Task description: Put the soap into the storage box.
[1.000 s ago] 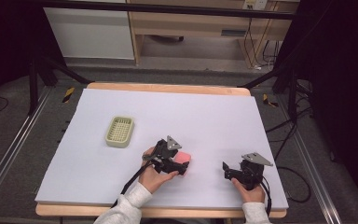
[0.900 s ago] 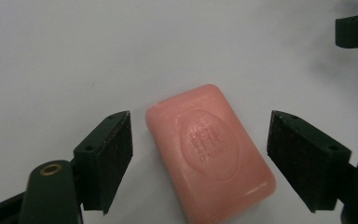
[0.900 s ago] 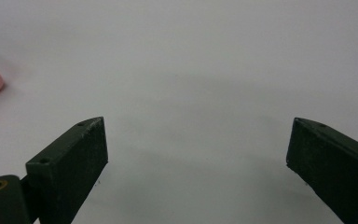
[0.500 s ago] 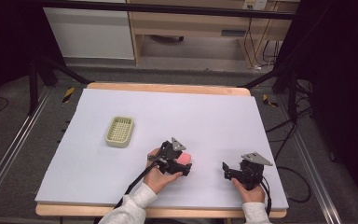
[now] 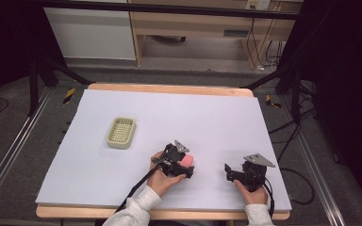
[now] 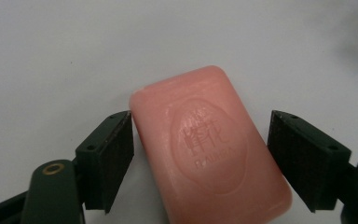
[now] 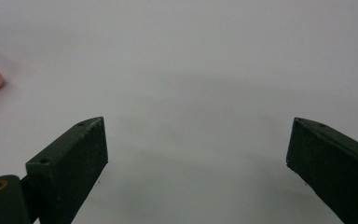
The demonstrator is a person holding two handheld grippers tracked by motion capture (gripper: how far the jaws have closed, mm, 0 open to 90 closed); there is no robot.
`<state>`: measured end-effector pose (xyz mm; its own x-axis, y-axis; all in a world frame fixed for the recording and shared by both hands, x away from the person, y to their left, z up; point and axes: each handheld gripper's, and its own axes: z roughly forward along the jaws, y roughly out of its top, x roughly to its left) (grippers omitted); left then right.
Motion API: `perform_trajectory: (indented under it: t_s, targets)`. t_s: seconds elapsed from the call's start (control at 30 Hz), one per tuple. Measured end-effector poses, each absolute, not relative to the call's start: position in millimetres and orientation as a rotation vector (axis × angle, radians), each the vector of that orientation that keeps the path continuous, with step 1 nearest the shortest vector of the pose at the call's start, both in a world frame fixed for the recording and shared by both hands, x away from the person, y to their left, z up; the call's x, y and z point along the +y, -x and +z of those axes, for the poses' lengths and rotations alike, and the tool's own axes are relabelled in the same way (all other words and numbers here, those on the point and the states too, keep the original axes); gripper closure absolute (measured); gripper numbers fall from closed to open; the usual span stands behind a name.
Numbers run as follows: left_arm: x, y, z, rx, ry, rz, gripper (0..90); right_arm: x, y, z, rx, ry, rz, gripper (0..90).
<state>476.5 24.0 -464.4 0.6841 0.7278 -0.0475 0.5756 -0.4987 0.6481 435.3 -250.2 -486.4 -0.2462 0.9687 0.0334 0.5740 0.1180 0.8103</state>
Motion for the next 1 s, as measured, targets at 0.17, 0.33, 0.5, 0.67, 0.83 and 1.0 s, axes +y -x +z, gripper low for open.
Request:
perform_trajectory:
  t_s: [0.17, 0.33, 0.5, 0.67, 0.83, 1.0]
  targets:
    - [27, -476, -464, 1.021, -2.235, 0.269, 28.9, -250, -435, -486, 1.888, -1.498, 1.002, 5.6]
    - [33, -475, -462, 1.009, -2.241, 0.275, 36.0, -250, -435, -486, 1.887, -1.494, 0.997, 5.6]
    - [34, -474, -462, 1.004, -2.24, 0.271, 36.5, -250, -436, -486, 1.891, -1.492, 0.992, 5.6]
    - [34, -478, -459, 0.973, -2.263, 0.264, 34.5, -250, -436, -486, 1.893, -1.493, 0.993, 5.6]
    - [29, -482, -456, 0.96, -2.308, 0.252, 32.2, -250, -436, -486, 1.896, -1.495, 0.992, 5.6]
    - [24, -486, -461, 0.958, -2.351, 0.256, 31.7, -250, -436, -487, 1.898, -1.493, 0.991, 5.6]
